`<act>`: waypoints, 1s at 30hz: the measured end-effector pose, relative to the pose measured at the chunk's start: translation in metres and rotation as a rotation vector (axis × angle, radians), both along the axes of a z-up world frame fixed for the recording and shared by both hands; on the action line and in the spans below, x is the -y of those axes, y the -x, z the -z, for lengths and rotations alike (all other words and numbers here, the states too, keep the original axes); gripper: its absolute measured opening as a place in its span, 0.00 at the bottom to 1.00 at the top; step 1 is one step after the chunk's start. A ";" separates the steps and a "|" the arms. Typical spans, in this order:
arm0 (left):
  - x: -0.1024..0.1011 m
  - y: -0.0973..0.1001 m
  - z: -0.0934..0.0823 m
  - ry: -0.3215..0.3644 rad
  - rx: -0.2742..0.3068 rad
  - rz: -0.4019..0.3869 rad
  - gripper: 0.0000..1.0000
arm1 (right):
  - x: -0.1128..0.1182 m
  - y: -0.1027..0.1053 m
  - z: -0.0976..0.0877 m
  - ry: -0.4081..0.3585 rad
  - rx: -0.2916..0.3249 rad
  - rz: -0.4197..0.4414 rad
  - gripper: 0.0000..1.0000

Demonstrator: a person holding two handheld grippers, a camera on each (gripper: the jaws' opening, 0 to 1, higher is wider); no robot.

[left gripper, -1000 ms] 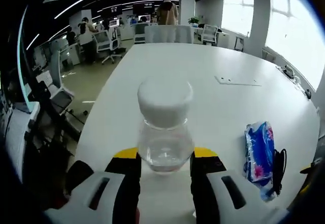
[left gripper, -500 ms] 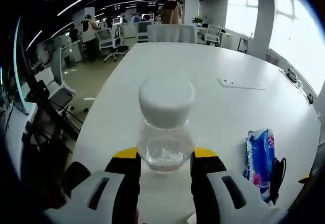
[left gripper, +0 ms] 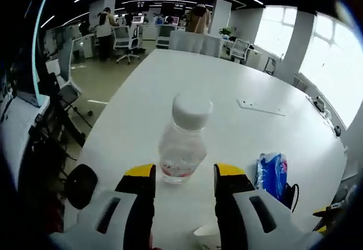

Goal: Arrange the tabletop items into an orderly group along one side of the table until the central work area is clear of visible clutter.

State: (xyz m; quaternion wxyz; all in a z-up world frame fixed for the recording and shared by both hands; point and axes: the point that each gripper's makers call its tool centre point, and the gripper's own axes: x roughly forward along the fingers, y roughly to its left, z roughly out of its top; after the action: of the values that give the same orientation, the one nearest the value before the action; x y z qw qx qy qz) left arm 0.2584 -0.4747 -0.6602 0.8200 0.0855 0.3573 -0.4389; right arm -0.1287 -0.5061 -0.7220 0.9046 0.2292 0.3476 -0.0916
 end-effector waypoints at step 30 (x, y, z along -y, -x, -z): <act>-0.096 0.108 0.051 0.040 -0.260 -0.140 0.40 | 0.007 -0.019 -0.004 0.002 0.043 -0.065 0.50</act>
State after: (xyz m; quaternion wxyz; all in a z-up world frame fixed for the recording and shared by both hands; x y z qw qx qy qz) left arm 0.1500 -0.3786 -0.7116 0.7970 -0.0134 0.4567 -0.3950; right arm -0.1098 -0.5133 -0.7181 0.9145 0.2189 0.3353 -0.0575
